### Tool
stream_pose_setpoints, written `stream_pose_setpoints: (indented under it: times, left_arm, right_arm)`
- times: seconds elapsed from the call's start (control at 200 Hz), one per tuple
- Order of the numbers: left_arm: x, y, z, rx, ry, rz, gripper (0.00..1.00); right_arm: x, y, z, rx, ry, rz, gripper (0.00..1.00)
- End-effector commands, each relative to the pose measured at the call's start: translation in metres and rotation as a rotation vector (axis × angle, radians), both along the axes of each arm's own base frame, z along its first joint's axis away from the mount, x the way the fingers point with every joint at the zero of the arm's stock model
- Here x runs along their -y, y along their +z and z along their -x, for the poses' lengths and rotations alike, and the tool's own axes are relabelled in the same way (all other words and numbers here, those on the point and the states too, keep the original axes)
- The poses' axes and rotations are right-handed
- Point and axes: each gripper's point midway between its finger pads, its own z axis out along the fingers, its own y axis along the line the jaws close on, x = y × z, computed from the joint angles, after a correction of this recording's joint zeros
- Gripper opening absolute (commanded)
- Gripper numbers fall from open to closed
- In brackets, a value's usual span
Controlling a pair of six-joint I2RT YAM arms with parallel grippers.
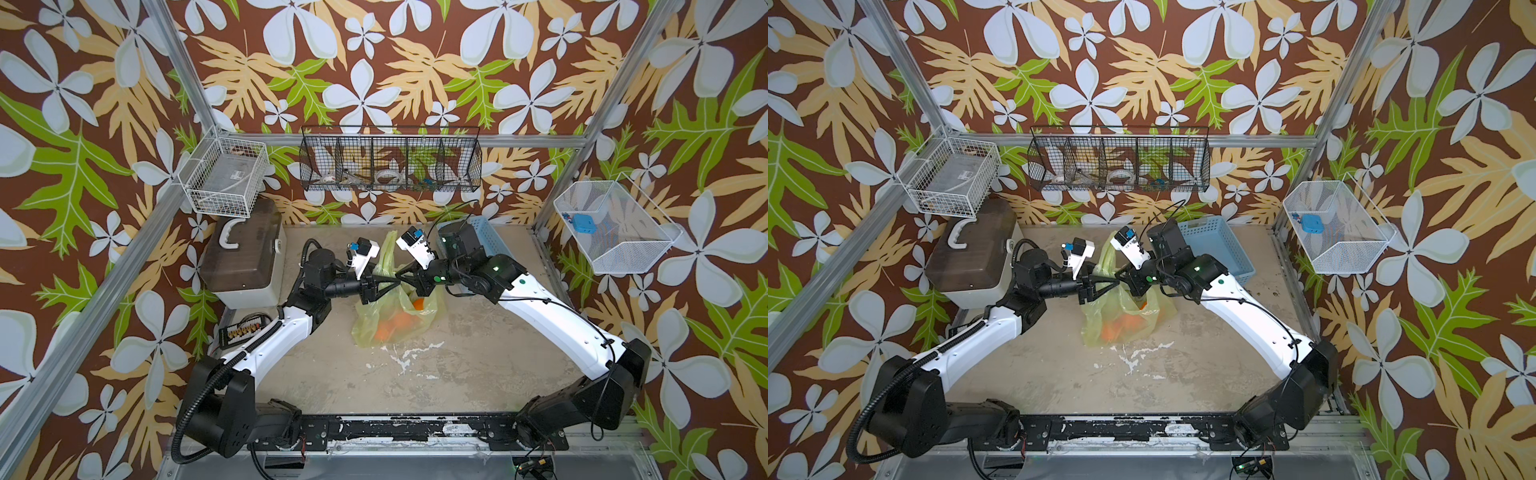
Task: Place the oranges into plastic bags & tie knots
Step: Tie the plastic bag at the center of the board.
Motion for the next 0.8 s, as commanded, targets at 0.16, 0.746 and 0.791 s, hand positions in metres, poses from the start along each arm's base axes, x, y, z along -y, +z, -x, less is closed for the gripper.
stream_pose_setpoints:
  times: [0.16,0.746,0.791]
  left_arm:
    - [0.0,0.005,0.008,0.035,-0.031,0.038,0.45]
    - [-0.002,0.011,0.014,0.057,-0.029,0.074,0.47]
    - [-0.003,0.013,0.016,0.061,-0.023,0.083,0.47]
  right_arm:
    - [-0.027,0.031,0.022,-0.074,0.112,-0.216,0.0]
    - [-0.044,-0.005,0.02,-0.185,0.083,-0.167,0.0]
    - [-0.045,-0.008,0.019,-0.197,0.08,-0.164,0.0]
